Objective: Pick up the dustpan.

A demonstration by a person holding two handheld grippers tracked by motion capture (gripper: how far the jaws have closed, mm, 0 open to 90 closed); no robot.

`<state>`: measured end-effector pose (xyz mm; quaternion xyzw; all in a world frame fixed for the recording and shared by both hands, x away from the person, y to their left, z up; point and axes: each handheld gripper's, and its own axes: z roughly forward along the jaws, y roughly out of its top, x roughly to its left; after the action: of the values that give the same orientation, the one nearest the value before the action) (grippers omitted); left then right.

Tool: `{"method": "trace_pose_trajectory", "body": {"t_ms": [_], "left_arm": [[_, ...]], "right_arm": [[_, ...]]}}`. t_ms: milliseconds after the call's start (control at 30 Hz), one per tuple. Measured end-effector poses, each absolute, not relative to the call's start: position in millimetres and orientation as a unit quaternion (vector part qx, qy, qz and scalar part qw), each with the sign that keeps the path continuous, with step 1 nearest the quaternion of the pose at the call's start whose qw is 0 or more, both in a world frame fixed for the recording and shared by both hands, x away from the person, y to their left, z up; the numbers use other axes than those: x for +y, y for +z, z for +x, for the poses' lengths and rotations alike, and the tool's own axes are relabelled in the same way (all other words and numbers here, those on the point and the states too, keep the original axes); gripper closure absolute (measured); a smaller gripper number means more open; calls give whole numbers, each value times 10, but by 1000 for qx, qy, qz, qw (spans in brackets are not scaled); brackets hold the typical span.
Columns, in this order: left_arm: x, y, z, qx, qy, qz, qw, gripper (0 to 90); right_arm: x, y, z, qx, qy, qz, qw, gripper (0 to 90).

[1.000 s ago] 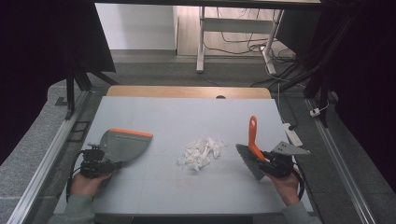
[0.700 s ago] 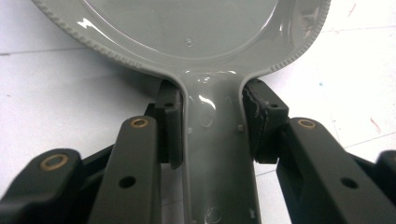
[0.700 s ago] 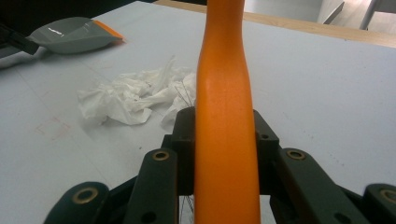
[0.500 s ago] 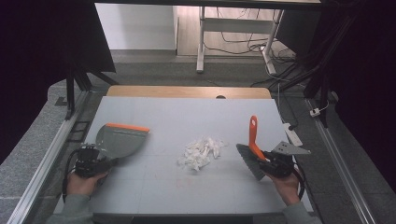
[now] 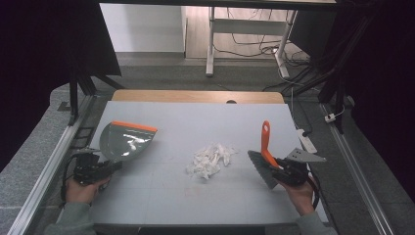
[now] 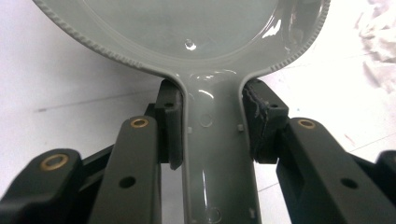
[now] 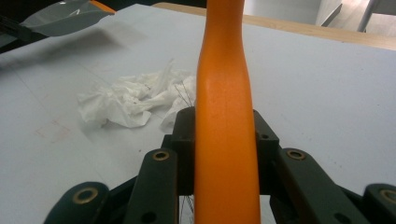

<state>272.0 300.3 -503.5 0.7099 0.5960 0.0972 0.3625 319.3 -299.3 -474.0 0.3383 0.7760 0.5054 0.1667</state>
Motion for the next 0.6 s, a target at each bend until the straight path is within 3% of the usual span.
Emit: {"method": "trace_pose_trajectory", "body": {"t_ms": [600], "left_arm": [[3028,-4892,2646,552,120,717,408,616]], "right_arm": [[-2964,-4686,3211,770,515,337,169,701]]}}
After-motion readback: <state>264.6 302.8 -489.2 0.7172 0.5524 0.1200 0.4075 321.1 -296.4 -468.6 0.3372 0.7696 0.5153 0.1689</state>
